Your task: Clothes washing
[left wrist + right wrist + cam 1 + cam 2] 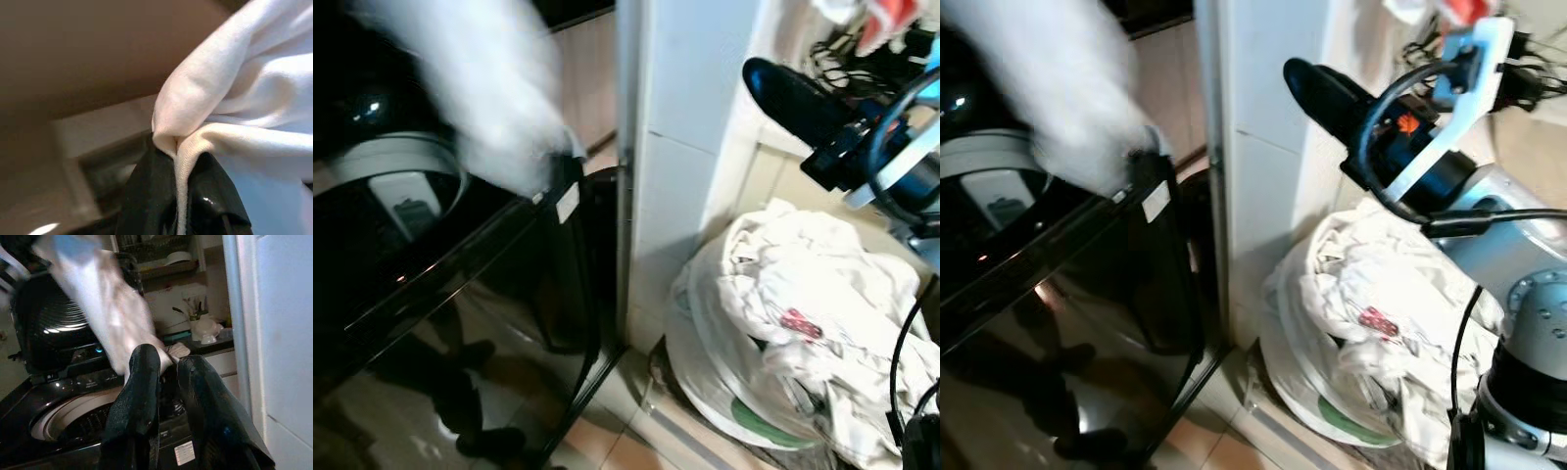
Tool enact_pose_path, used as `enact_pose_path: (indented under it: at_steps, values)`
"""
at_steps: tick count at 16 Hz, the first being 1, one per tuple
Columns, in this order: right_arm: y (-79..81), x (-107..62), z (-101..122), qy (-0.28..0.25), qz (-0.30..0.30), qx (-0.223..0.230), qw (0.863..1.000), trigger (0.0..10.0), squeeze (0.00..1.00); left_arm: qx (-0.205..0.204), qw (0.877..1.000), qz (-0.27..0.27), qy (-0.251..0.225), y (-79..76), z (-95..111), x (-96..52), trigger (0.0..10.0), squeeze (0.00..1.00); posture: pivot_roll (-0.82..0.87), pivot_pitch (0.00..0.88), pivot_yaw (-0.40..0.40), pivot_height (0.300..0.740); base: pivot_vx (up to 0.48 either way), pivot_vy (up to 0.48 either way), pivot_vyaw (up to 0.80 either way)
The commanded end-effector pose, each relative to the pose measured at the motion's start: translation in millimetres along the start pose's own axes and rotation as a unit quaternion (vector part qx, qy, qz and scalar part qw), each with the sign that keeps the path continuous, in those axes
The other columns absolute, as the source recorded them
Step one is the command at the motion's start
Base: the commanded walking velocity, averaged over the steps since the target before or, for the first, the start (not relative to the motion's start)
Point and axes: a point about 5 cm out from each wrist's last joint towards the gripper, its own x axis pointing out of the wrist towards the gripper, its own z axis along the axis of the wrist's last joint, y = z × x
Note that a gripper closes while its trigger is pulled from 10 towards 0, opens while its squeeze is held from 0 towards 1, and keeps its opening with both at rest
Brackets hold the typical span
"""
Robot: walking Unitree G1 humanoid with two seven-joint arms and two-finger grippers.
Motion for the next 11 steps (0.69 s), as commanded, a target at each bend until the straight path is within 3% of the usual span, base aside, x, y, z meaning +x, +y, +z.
enact_pose_path:
  at_steps: [1,2,3,4,5,6,7,8,9,10,11]
  values:
    - [4.7,0.3,-2,0.002,0.009,-0.016,1.0,10.0,0.0,0.011,0.999,-0.041,0.019,-13.5,-6,2.9,0.0,0.0,-0.07,0.0,0.04,0.74,0.0,0.0,0.0]
    - [5.1,0.9,-8,0.018,0.01,-0.027,0.999,10.0,0.0,0.012,0.992,-0.104,0.07,-34.1,-25,0.0,0.0,0.0,-0.07,0.0,0.045,0.74,0.0,0.0,0.0]
    - [5.2,1.8,-18,0.045,0.005,-0.04,0.998,10.0,0.0,0.011,0.977,-0.169,0.125,-58.8,-48,-9.7,10.0,0.0,-0.08,0.0,0.051,0.74,0.0,0.0,0.0]
    - [6.4,2.7,-28,0.074,0.002,-0.05,0.996,10.0,0.0,-0.005,0.96,-0.223,0.17,-78.7,-66,-21.7,10.0,0.0,-0.08,0.0,0.052,0.74,0.0,0.0,0.0]
    - [9.1,3.2,-38,0.107,0.002,-0.062,0.992,10.0,0.0,0.002,0.923,-0.301,0.238,-99.7,-90,-42.8,10.0,0.0,-0.09,0.0,0.056,0.74,0.0,0.0,0.0]
    - [11.5,2.3,-47,0.136,0.004,-0.077,0.988,10.0,0.0,0.014,0.893,-0.349,0.283,-108.8,-106,-58.9,10.0,0.0,-0.09,0.0,0.056,0.74,0.0,0.0,0.0]
    - [13.0,1.4,-51,0.147,0.007,-0.08,0.986,10.0,0.0,0.017,0.885,-0.359,0.296,-109.3,-110,-64.3,10.0,0.71,-0.09,0.0,0.056,0.74,0.0,0.0,0.0]
    - [15.3,-0.5,-58,0.165,0.014,-0.086,0.983,10.0,0.0,0.019,0.864,-0.387,0.321,-108.3,-117,-74.8,10.0,1.0,-0.09,0.0,0.058,0.74,0.0,0.0,0.0]
    - [16.3,-2.0,-62,0.175,0.019,-0.09,0.98,10.0,0.0,0.024,0.841,-0.412,0.351,-103.1,-124,-85.7,10.0,1.0,-0.09,0.0,0.058,0.74,0.0,0.0,0.0]
    - [16.3,-2.3,-63,0.177,0.02,-0.092,0.98,10.0,0.0,0.026,0.832,-0.419,0.362,-100.8,-126,-89.4,10.0,1.0,-0.09,0.0,0.058,0.74,0.0,0.0,0.0]
    - [15.8,-2.4,-64,0.182,0.022,-0.096,0.978,10.0,0.0,0.031,0.809,-0.436,0.393,-92.5,-132,-102.2,10.0,1.0,-0.08,0.0,0.048,0.74,0.0,0.0,0.0]
